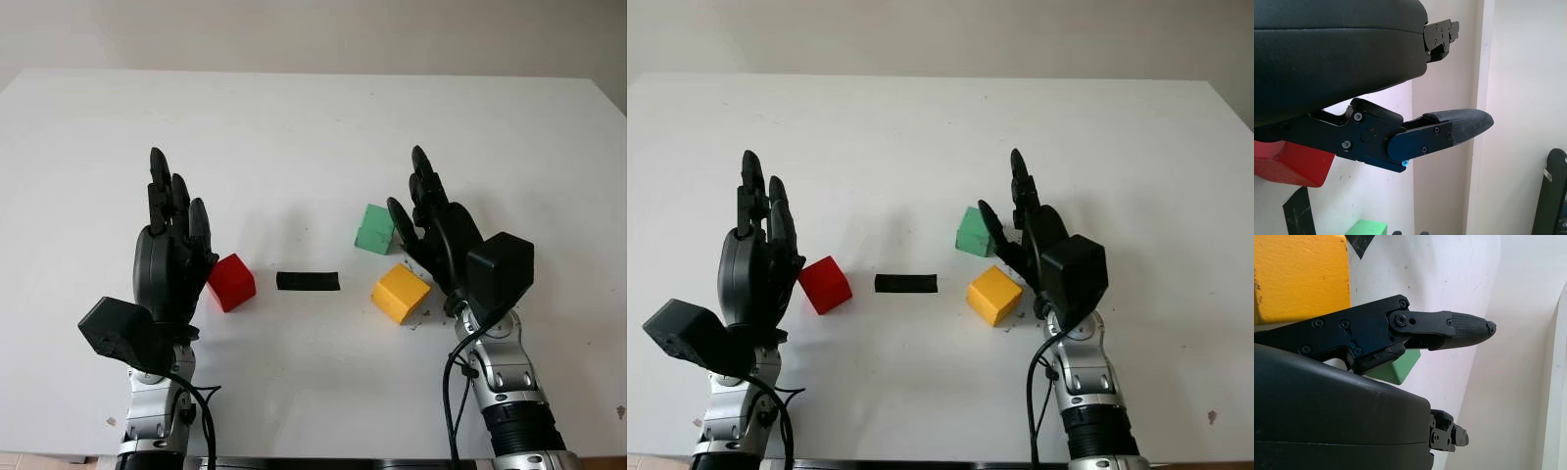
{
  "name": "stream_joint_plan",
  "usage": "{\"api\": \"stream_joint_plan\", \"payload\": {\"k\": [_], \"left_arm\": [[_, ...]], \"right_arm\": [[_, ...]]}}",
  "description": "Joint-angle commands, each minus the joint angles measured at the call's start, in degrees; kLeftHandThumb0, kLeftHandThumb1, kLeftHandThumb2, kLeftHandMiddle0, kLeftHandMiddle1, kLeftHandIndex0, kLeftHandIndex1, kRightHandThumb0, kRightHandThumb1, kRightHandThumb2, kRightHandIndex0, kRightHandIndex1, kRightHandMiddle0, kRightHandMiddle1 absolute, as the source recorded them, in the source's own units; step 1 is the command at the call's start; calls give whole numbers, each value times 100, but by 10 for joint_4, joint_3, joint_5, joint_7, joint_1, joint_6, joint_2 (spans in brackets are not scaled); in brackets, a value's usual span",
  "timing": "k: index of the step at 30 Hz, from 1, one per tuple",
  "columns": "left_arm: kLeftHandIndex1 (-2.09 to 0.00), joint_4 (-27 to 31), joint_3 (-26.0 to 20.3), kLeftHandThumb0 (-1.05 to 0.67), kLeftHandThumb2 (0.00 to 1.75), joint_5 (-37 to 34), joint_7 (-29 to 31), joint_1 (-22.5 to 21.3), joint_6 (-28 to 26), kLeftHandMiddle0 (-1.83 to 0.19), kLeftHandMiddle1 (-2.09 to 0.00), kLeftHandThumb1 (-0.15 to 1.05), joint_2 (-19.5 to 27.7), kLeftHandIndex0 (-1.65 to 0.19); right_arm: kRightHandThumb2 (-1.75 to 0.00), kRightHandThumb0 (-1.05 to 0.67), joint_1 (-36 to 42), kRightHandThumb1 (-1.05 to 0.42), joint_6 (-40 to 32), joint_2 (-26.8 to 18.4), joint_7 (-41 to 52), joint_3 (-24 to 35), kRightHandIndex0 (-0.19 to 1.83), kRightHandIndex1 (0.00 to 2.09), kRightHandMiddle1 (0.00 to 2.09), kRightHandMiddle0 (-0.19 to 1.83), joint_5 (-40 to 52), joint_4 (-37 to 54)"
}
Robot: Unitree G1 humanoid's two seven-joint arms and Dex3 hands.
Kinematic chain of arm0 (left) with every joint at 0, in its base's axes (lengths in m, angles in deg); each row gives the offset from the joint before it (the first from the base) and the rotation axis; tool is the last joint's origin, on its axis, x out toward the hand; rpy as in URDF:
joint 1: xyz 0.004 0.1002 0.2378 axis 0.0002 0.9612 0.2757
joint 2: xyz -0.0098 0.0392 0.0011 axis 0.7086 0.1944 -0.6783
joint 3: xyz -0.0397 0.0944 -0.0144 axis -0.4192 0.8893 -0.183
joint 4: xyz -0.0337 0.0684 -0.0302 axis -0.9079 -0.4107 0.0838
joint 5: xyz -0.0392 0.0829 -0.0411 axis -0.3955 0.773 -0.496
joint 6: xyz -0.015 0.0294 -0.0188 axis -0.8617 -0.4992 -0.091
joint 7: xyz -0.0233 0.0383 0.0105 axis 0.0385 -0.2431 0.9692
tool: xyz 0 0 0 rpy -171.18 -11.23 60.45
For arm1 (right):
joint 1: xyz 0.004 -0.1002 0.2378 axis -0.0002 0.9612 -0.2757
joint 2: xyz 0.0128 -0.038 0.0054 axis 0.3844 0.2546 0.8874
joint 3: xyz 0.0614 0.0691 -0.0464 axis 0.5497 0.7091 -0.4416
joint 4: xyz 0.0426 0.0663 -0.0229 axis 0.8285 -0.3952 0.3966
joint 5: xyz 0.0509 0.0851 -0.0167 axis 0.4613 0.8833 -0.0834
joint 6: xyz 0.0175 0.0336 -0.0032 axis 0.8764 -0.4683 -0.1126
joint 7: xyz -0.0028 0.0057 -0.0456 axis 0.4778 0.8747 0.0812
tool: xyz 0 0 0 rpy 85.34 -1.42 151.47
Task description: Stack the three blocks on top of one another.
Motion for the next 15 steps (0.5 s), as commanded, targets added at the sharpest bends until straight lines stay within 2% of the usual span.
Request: {"api": "stream_joint_plan", "payload": {"k": [1, 11, 15], "left_arm": [[-2, 0, 1, -69, 62, 3, 0, 2, 8, 19, 0, 105, -1, 19], [-1, -5, 0, -70, 61, 2, 1, -8, 2, 19, 0, 105, 3, 19], [-3, 40, -17, -69, 55, -6, 18, -10, -25, 18, -3, 105, 43, 17]], "right_arm": [[-43, -77, 4, -105, 2, -1, 2, 2, -13, 5, 5, -8, 3, 5], [-42, -76, -4, -105, -4, -4, 2, 6, -13, 5, 5, -8, 4, 6], [-43, -75, -12, -105, 9, -14, 9, 9, -13, 5, 5, -9, 3, 9]]}}
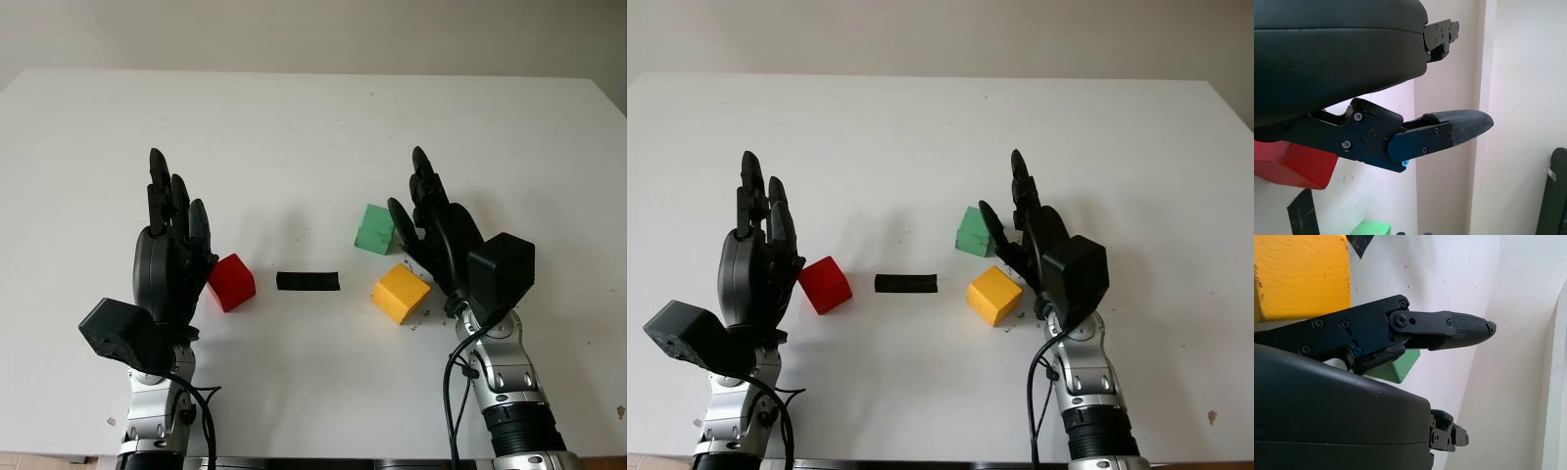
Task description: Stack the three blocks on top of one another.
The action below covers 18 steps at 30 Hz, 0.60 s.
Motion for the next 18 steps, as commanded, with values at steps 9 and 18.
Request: {"api": "stream_joint_plan", "payload": {"k": [9, 18], "left_arm": [[-46, 126, -50, -55, 7, 126, 163, -101, -101, -37, -25, 98, 343, -37], [-21, 184, 15, -64, 5, 180, 338, -188, -176, -20, -5, 80, 511, -43]], "right_arm": [[-46, -71, -35, -105, 6, -20, 27, 29, -15, 5, 4, -10, 41, 13], [-47, -71, -42, -105, 6, -33, 52, 43, -17, 5, 5, -11, 59, 9]]}}
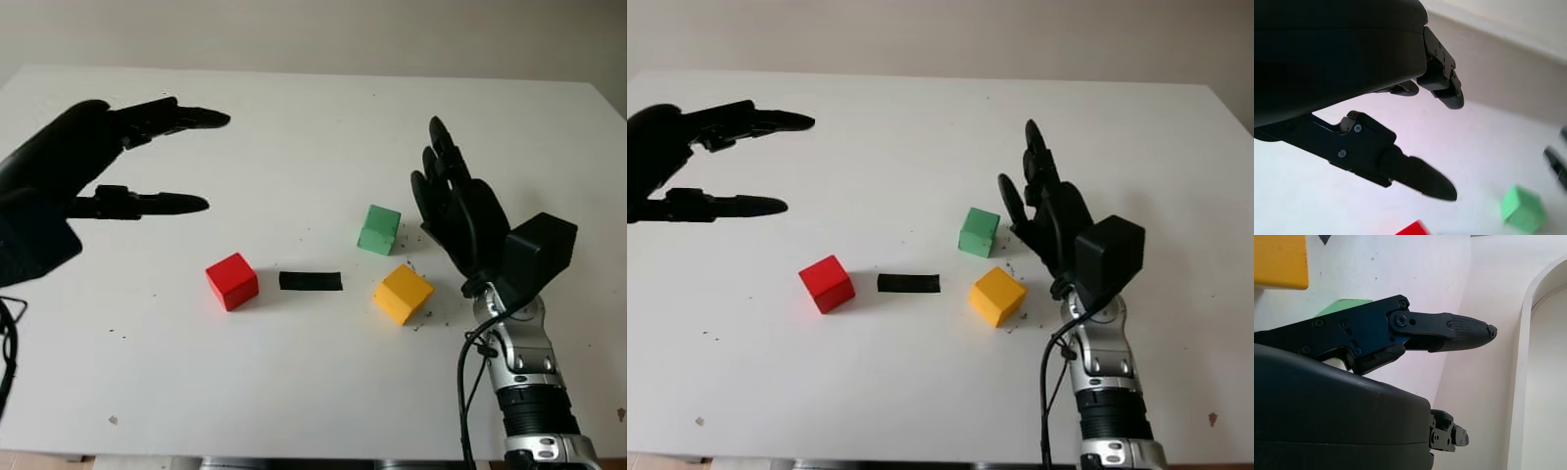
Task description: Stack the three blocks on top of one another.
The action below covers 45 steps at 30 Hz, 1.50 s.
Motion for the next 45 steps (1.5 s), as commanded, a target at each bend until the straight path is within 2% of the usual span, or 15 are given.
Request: {"api": "stream_joint_plan", "payload": {"k": [1, 3, 8, 16, 23, 30, 35, 45], "left_arm": [[-18, 7, 26, -67, 5, 33, 18, -24, 27, -20, -5, 79, 33, -46], [-13, 5, 51, -73, 5, 68, 29, -36, 57, -18, -5, 79, 48, -49], [-11, -4, 91, -73, 4, 140, 20, -42, 147, -17, -5, 73, 53, -53], [-6, -10, 111, -68, 5, 199, -16, -17, 235, -14, -4, 73, 39, -48], [-5, -32, 123, -66, 7, 246, -57, -17, 305, -15, -6, 76, 36, -47], [-6, -66, 133, -65, 7, 281, -91, -16, 344, -16, -6, 79, 31, -49], [-6, -80, 144, -60, 7, 290, -85, -20, 345, -14, -5, 82, 30, -50], [-13, -154, 167, -58, 7, 338, -161, -34, 394, -16, -6, 85, 8, -64]], "right_arm": [[-47, -71, -6, -105, 0, -7, 1, 3, -17, 4, 5, -11, 1, 9], [-46, -72, -5, -105, -2, -6, -3, 4, -17, 5, 5, -11, 0, 13], [-46, -72, 1, -105, -17, -4, -16, -1, -17, 5, 5, -11, -12, 31], [-48, -70, 3, -105, -12, -2, -14, -3, -18, 5, 5, -12, -15, 34], [-49, -68, 5, -105, -11, 1, -13, -3, -18, 5, 5, -12, -13, 35], [-49, -69, 5, -105, -9, 3, -16, -7, -18, 5, 5, -12, -19, 35], [-49, -69, 5, -105, -6, 3, -19, -8, -18, 5, 5, -12, -25, 31], [-49, -67, 9, -105, -7, 4, -20, -8, -19, 5, 5, -13, -21, 35]]}}
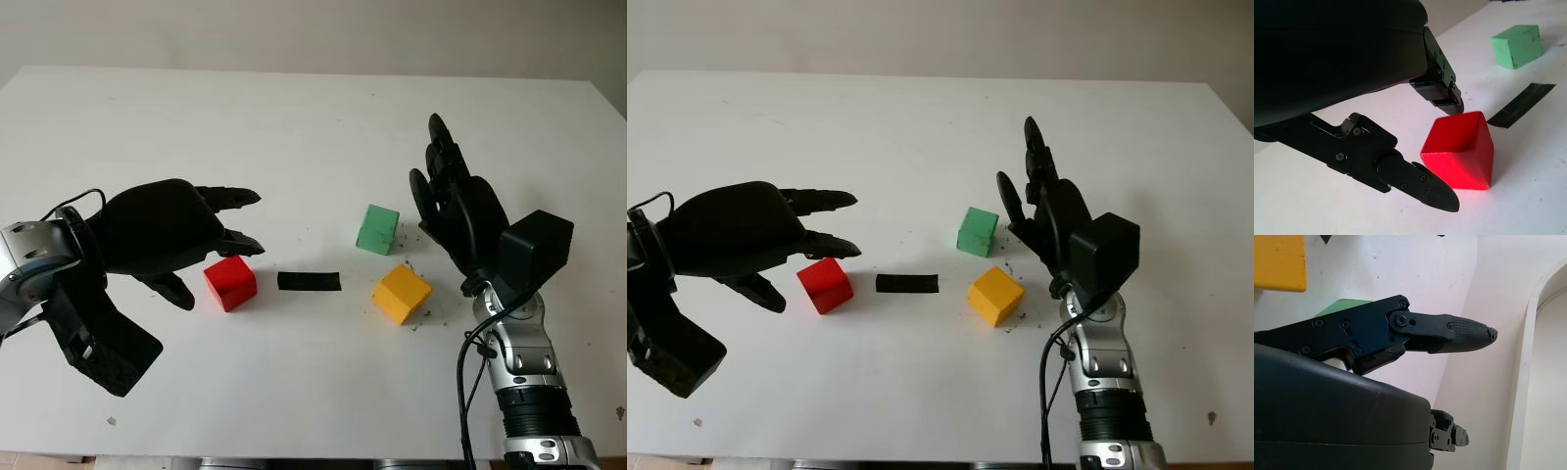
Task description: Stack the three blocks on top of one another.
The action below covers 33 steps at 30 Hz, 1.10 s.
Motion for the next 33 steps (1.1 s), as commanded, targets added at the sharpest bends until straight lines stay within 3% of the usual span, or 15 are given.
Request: {"api": "stream_joint_plan", "payload": {"k": [1, 11, 15, 18, 24, 27, 33], "left_arm": [[-14, -14, 6, -58, 6, 7, -15, -14, 7, -16, -6, 85, -4, -66], [-25, -66, 18, -59, 6, 3, -50, -21, 25, -23, -7, 87, -20, -81], [-87, -75, 19, -53, 6, -5, -56, -20, 28, -28, -6, 91, -23, -62], [-108, -72, 18, -46, 6, -19, -46, -19, 22, -28, -5, 94, -22, -59], [-115, -72, 11, -38, 5, -35, -51, -23, 21, -32, -7, 92, -23, -55], [-119, -76, 9, -38, 5, -91, -19, -24, 4, -30, -6, 93, -32, -52], [-125, -56, 3, -41, 6, -258, 106, -23, -94, -24, -3, 97, -53, -44]], "right_arm": [[-49, -68, 4, -105, 10, -2, 1, 3, -18, 5, 5, -13, 3, 9], [-48, -68, 7, -105, 8, 0, 0, 5, -19, 5, 5, -13, 8, 12], [-48, -67, 6, -105, 4, -1, -3, 2, -19, 5, 5, -13, 6, 13], [-48, -68, 8, -105, -4, 0, -5, 1, -19, 5, 5, -13, 6, 19], [-47, -67, 11, -105, -16, 3, -7, -1, -19, 4, 5, -14, 8, 28], [-47, -66, 15, -105, -17, 3, -11, -4, -19, 3, 5, -14, 2, 32], [-47, -66, 19, -105, -20, 4, -22, -5, -19, 4, 6, -13, -7, 37]]}}
